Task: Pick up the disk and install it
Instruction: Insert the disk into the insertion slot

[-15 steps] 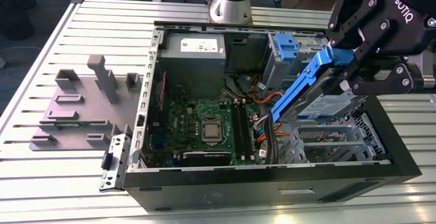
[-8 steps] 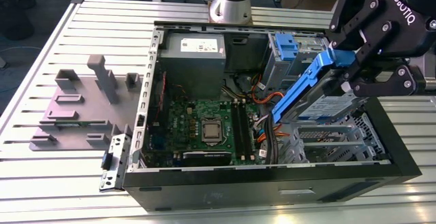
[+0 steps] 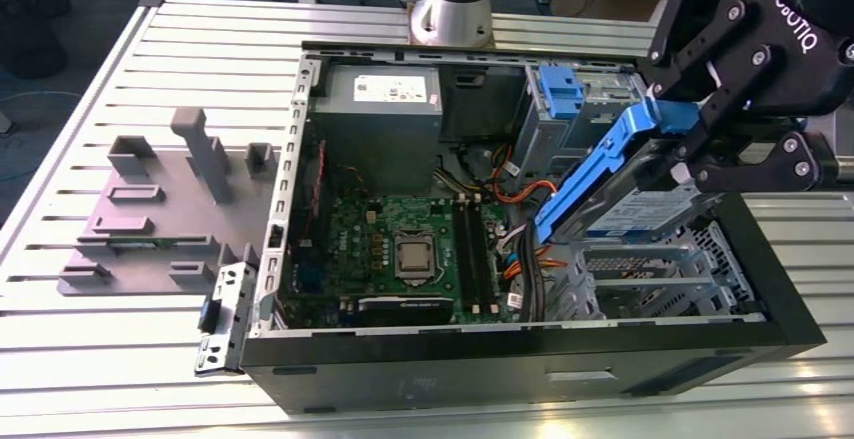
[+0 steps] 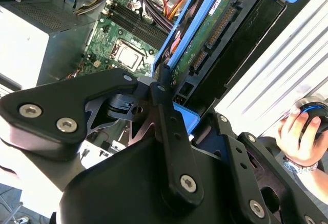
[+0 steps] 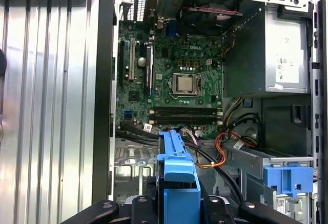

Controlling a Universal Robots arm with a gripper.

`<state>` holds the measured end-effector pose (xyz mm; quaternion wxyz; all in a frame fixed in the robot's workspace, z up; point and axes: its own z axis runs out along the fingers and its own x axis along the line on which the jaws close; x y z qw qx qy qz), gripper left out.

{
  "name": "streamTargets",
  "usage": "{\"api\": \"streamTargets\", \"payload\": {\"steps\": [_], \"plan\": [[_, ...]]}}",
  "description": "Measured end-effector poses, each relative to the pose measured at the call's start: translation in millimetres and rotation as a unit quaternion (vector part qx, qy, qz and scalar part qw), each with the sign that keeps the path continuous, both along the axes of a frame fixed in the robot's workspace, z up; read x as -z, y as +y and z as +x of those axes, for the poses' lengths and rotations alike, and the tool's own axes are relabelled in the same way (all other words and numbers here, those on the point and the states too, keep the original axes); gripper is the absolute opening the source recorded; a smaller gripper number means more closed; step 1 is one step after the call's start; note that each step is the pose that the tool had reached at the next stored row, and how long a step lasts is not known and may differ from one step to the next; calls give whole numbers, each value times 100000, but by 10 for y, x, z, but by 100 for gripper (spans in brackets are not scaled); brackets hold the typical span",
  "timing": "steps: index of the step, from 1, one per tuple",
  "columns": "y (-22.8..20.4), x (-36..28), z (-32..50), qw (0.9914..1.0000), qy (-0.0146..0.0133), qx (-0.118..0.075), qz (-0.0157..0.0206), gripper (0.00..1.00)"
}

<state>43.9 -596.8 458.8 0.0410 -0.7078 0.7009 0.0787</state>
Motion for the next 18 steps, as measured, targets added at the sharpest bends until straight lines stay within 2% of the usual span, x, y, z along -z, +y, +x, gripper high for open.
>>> {"api": "streamTargets", "payload": {"steps": [18], "plan": [[-32, 18, 37, 100000, 0, -4, 1, 37]]}}
